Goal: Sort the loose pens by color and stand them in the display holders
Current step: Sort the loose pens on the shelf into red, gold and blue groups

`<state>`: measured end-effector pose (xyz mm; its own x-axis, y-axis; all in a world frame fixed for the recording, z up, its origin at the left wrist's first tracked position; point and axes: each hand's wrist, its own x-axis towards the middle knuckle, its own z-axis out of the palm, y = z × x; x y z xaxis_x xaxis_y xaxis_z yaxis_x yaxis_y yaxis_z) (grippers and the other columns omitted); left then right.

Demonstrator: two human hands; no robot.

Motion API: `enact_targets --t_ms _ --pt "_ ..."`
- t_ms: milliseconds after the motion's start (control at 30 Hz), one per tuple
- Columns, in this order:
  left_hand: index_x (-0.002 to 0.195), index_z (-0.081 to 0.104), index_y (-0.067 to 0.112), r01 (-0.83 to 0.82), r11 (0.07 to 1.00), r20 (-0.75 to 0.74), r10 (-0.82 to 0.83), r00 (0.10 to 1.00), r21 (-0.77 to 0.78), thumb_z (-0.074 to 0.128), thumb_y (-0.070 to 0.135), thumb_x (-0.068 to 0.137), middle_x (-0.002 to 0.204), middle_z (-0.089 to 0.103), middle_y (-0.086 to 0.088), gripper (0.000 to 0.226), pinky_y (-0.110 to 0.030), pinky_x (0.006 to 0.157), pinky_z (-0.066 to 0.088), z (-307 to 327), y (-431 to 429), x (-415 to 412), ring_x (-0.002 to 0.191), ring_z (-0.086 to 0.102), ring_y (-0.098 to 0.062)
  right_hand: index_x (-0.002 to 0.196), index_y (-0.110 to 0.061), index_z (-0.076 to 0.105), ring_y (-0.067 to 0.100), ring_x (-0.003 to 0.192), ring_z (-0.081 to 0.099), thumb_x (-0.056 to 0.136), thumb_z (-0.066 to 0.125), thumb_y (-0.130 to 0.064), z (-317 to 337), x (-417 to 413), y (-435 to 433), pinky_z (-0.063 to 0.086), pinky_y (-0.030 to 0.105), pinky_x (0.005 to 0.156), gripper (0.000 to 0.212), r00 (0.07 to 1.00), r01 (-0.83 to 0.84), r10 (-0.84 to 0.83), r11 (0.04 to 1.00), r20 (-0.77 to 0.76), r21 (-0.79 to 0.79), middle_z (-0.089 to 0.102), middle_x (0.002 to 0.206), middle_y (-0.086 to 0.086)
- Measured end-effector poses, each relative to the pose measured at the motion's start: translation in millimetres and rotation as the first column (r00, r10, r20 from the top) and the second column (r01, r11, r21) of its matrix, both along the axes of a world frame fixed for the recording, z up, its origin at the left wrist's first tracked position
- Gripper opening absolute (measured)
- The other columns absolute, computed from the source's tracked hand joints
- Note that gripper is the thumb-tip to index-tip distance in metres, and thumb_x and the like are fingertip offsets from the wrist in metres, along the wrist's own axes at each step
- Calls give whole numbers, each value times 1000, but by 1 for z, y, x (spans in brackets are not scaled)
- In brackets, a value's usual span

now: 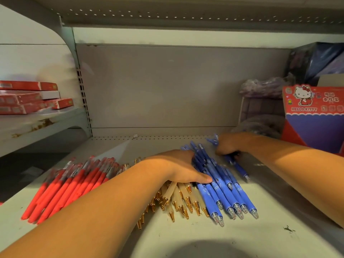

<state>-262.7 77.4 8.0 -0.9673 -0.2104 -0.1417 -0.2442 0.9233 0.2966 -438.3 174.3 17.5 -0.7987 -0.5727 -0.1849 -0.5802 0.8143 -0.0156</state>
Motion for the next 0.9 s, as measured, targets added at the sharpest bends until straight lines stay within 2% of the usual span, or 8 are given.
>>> enact_targets --t_ms 67,133,267,333,467,633,800,900 --pt "143 40 29 -12 1000 -20 11 1000 -12 54 64 88 136 54 3 67 -25 80 39 1 3 -1 108 51 -15 77 -10 51 19 49 53 90 48 -13 5 9 5 42 24 47 14 991 53 -30 982 129 -181 65 66 12" --pt "136 47 23 -33 999 -99 31 995 -20 47 50 97 120 58 0 47 -24 72 40 4 6 -2 96 50 -13 69 -7 47 16 37 44 87 48 -4 13 22 10 32 20 41 18 955 112 -11 939 298 -324 51 43 7" --pt "118 60 14 -67 998 -265 68 962 13 41 23 99 109 63 -11 28 -38 84 50 15 11 0 98 61 -24 71 -7 47 14 38 41 84 49 2 24 65 20 32 18 38 16 891 104 114 891 439 -443 45 46 5" --pt "109 65 12 -55 998 -288 64 955 39 44 14 97 101 66 -12 24 -33 75 49 22 14 2 91 63 -24 79 -7 50 19 52 45 85 47 2 23 82 22 36 21 44 11 868 96 153 882 472 -462 48 59 10" --pt "89 62 10 -35 968 -116 66 991 247 51 18 93 76 66 -6 15 -24 52 40 32 15 11 59 53 -16 102 -8 57 23 79 47 93 42 -1 15 98 26 40 26 55 19 851 129 174 846 496 -518 54 89 14" --pt "110 63 8 -77 855 75 45 996 513 67 28 91 71 66 -4 27 -17 54 49 35 29 17 55 58 -9 118 1 59 25 89 57 89 43 6 12 103 29 46 33 75 33 825 199 161 815 542 -545 64 103 20" --pt "96 65 9 -90 725 37 89 995 682 78 10 82 77 75 -7 20 -25 71 61 34 31 20 70 71 -14 93 1 54 24 65 61 94 41 7 10 105 35 51 33 66 14 778 371 183 639 602 -674 62 69 13" --pt "96 61 11 -80 671 18 99 995 737 78 5 80 68 74 -1 24 -22 65 60 34 30 22 66 71 -11 90 -1 52 20 55 57 96 38 6 10 104 37 51 32 57 17 737 473 203 527 645 -706 59 58 10"
